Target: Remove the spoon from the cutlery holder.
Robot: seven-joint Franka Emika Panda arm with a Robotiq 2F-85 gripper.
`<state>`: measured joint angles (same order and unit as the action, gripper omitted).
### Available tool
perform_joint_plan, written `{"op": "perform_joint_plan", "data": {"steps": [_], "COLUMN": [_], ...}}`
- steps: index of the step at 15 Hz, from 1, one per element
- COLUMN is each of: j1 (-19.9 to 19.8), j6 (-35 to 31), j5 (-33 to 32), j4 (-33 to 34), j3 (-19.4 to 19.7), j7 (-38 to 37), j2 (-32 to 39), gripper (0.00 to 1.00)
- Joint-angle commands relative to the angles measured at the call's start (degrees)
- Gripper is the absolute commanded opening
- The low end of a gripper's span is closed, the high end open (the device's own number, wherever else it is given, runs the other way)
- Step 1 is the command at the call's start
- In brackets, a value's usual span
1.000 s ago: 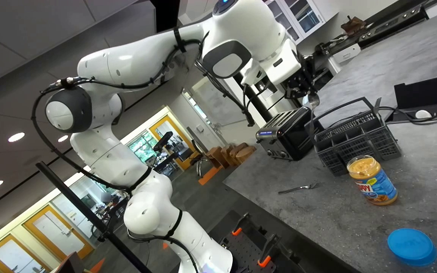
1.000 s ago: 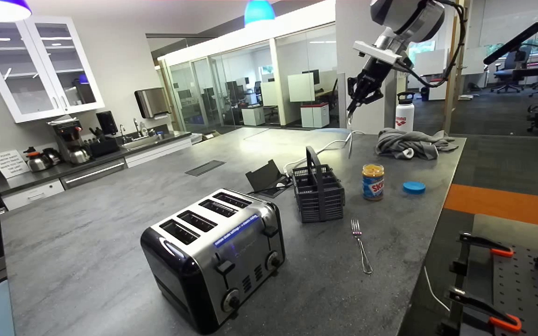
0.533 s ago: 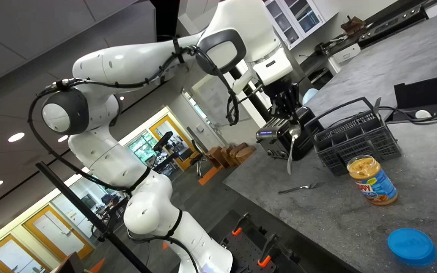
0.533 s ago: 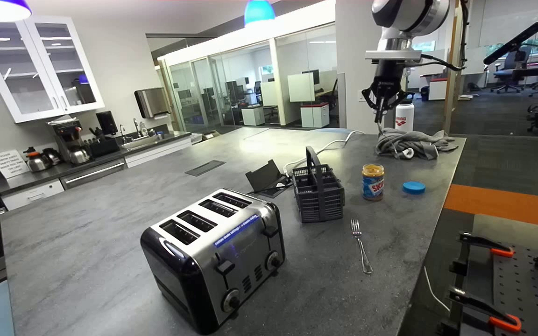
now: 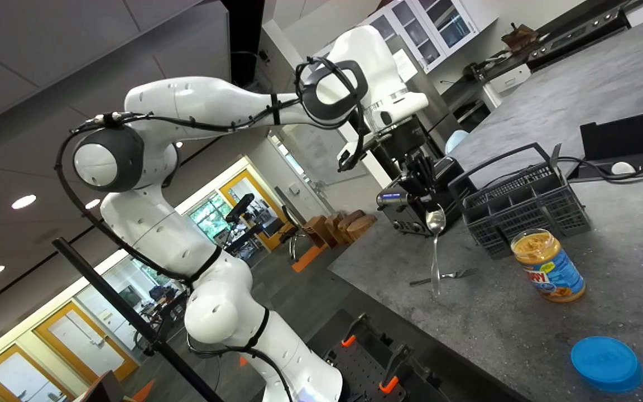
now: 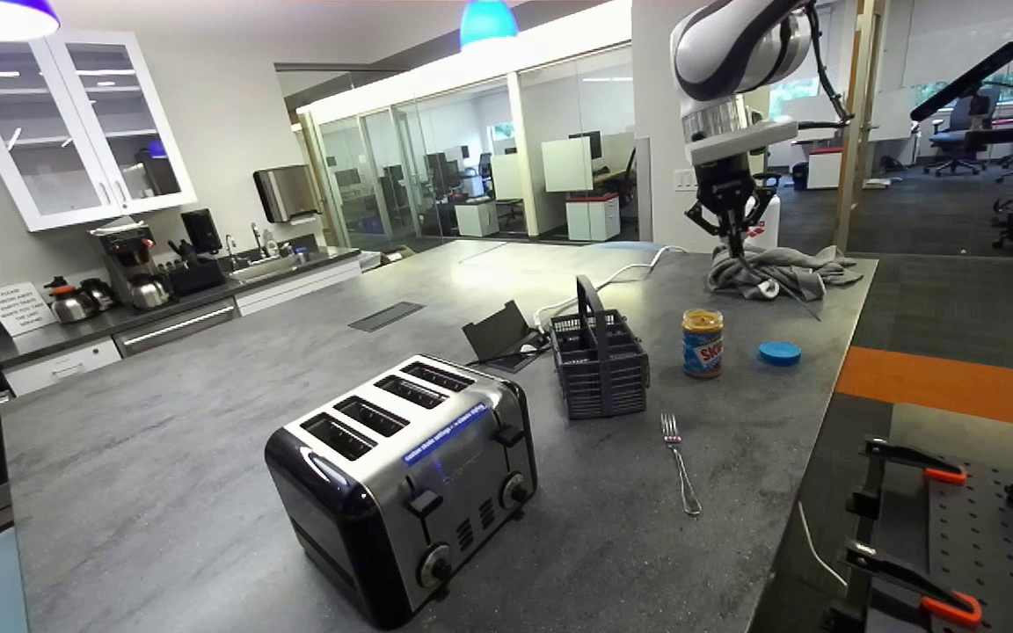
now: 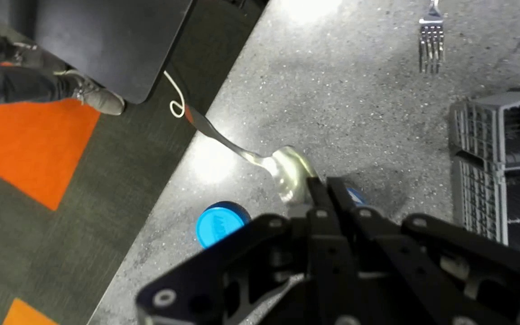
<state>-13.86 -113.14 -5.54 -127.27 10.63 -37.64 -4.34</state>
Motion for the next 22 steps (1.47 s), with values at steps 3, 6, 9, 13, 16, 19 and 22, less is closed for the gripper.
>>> {"op": "perform_joint_plan", "data": {"steps": [3, 6, 9, 13, 16, 19, 22], "j1": [2.8, 3.9, 4.5, 4.8, 4.8, 6.2, 8.1], "j6": [-8.6, -14.7, -23.9, -23.7, -23.7, -24.1, -24.1], "j5": [-12.6, -18.9, -19.4, -16.3, -16.0, -20.7, -24.1], "j4": [-6.3, -9.1, -12.3, -11.9, -11.9, -12.6, -12.8], "j3": [-2.4, -2.8, -2.4, -2.0, -2.0, -2.7, -3.0], "j7": [2.4, 4.1, 6.9, 7.1, 7.2, 4.6, 3.4], "j2": [1.5, 3.5, 5.2, 6.6, 6.6, 7.4, 8.6], "gripper": [0.01, 0.01, 0.01, 0.04, 0.01, 0.01, 0.01]}}
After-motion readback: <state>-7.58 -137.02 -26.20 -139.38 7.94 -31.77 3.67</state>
